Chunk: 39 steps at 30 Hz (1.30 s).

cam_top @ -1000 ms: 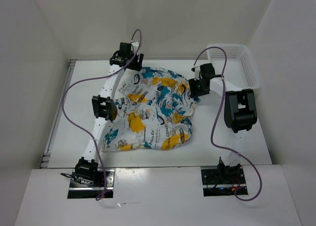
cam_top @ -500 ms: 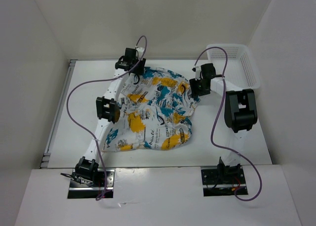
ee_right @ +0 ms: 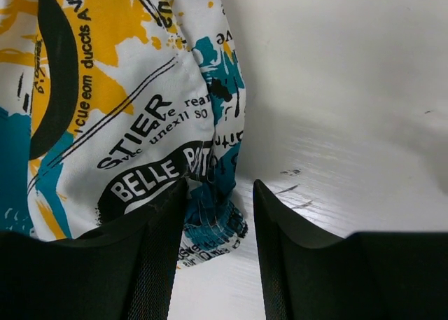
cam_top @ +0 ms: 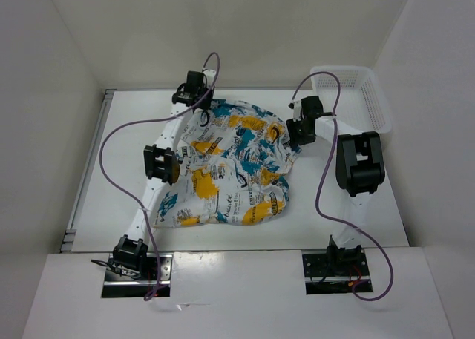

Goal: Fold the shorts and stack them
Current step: Fold the shorts

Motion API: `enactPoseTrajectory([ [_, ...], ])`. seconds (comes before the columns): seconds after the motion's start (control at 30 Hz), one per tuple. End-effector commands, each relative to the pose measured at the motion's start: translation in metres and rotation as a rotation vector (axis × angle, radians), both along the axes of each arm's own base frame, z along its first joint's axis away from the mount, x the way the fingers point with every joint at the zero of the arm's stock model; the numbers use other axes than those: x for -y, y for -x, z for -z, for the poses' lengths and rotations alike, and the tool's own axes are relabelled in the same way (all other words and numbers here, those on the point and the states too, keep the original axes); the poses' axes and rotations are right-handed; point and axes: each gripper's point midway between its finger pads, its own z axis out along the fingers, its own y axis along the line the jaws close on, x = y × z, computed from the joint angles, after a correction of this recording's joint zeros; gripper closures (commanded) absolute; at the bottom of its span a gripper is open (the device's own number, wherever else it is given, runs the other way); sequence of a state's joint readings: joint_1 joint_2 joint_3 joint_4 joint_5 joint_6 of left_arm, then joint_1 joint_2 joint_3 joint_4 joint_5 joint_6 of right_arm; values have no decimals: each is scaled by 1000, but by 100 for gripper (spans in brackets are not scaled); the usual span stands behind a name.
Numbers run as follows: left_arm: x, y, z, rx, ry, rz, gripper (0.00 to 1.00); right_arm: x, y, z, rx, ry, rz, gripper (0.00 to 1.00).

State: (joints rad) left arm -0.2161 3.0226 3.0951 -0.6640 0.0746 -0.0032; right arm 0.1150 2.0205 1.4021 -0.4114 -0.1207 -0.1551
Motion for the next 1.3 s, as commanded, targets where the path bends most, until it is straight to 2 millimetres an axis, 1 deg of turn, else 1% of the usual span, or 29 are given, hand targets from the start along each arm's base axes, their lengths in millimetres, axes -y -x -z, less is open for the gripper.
enactPoseTrajectory([
  [0.0,12,-11,-45,114,29,22,100,9,-23,-21,86,35,16,52],
  [0.1,18,-8,-73,145,37,31,100,8,-18,-21,78,38,-9,41],
  [0.13,20,-6,-84,153,45,40,100,8,-18,-21,78,38,-9,40],
  [0.23,22,2,-95,138,54,59,100,6,-15,-17,71,51,-22,40],
  [0.27,22,2,-106,153,58,60,100,6,-16,-14,70,51,-22,42],
  [0.3,25,6,-104,137,67,79,100,6,-15,-8,58,52,-22,44],
  [0.33,27,9,-116,144,77,92,100,3,-14,-4,48,42,-29,47],
  [0.37,34,13,-117,139,101,130,100,1,-12,4,30,30,-38,56],
  [0.43,37,19,-140,156,142,180,100,-6,-11,6,18,1,-70,72],
  [0.5,29,21,-157,176,196,235,100,-7,-15,1,30,-5,-63,92],
  [0.53,32,23,-164,183,206,252,100,-12,-21,-4,50,-7,-56,97],
  [0.6,40,32,-174,177,193,248,100,-13,-25,-9,63,-13,-48,100],
  [0.63,42,37,-193,202,204,266,100,-13,-29,-13,73,-15,-48,100],
  [0.67,47,42,-190,177,220,293,100,-13,-30,-19,87,-16,-48,100],
  [0.7,49,49,-209,194,235,319,100,-13,-30,-25,99,-17,-48,100],
  [0.73,55,57,-214,184,258,359,100,-13,-28,-24,90,-16,-48,100],
  [0.8,57,65,-214,149,269,375,100,-11,-28,-36,115,-11,-43,100],
  [0.87,52,82,-192,32,283,376,100,-11,-25,-41,123,-7,-51,100],
  [0.9,49,95,-200,9,282,372,100,-10,-22,-45,129,-8,-51,100],
  [0.93,42,102,-188,-39,282,356,100,-10,-19,-46,128,-8,-51,100],
  [0.97,40,120,-150,-163,287,346,100,-10,-19,-51,140,-3,-59,100],
  [1.0,29,127,-157,-165,277,321,100,-10,-20,-55,150,-4,-59,100],
  [1.07,7,143,-136,-248,246,251,100,-11,-18,-67,169,-13,-64,100],
  [1.1,2,149,-153,-218,228,234,100,-13,-18,-72,177,-21,-70,100],
  [1.13,-4,153,-156,-216,209,213,100,-17,-22,-93,218,-44,-84,100],
  [1.17,-11,160,-176,-177,185,187,100,-25,-20,-103,227,-60,-105,100],
  [1.2,-16,166,-180,-174,171,172,100,-37,-21,-120,259,-68,-143,100],
  [1.23,-20,177,-167,-207,159,157,100,-42,-17,-136,291,-64,-169,100],
  [1.27,-24,189,-181,-185,152,150,100,-48,-9,-141,291,-52,-203,100],
])
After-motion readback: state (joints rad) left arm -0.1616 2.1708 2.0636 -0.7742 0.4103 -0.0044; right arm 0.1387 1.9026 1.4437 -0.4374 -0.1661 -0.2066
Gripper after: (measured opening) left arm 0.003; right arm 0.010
